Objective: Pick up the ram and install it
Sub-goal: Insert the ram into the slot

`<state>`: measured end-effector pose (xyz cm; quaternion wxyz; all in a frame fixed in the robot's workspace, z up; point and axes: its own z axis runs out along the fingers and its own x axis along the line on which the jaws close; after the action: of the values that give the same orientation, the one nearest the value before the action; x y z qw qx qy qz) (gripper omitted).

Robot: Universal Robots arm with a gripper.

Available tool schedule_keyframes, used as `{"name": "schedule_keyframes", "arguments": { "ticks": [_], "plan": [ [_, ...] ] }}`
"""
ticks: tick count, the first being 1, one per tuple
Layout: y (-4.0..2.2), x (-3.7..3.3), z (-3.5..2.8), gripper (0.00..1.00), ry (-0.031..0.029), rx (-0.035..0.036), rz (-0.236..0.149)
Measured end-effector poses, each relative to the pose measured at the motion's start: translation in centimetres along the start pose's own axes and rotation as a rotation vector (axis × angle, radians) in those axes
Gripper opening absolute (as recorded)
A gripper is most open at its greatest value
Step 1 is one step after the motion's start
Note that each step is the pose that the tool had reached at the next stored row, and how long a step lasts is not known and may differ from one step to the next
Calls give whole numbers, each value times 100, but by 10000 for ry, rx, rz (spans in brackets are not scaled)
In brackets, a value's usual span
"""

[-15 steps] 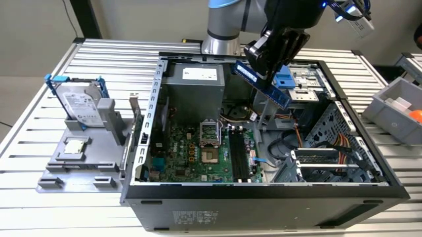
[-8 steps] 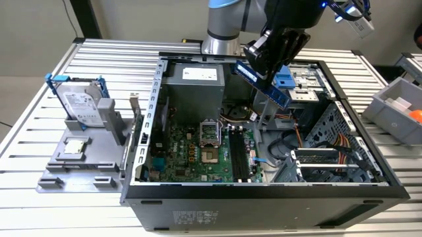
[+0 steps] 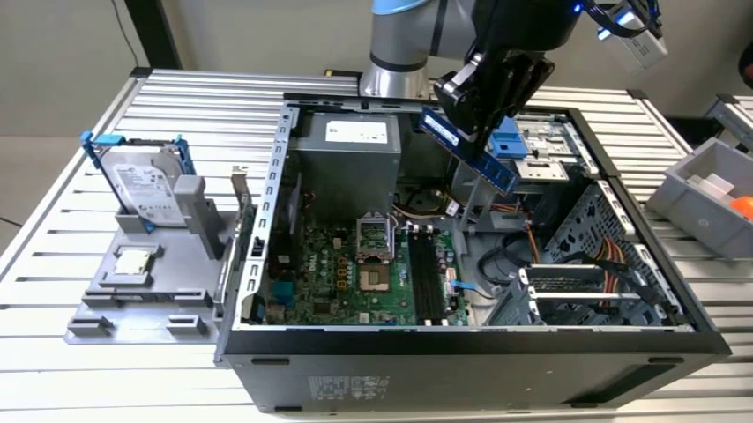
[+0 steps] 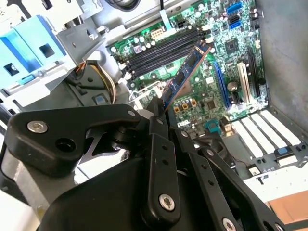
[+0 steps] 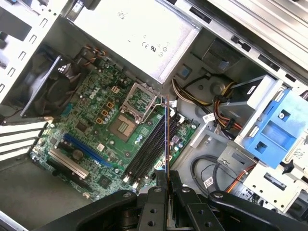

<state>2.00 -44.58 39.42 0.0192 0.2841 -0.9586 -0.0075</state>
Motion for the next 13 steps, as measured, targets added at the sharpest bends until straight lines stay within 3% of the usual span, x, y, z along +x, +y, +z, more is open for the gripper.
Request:
{"name": "schedule_keyframes", "arguments": {
  "ticks": [13],
  "plan": [
    [0,0,2,0,-7,-9,276]
  ]
}}
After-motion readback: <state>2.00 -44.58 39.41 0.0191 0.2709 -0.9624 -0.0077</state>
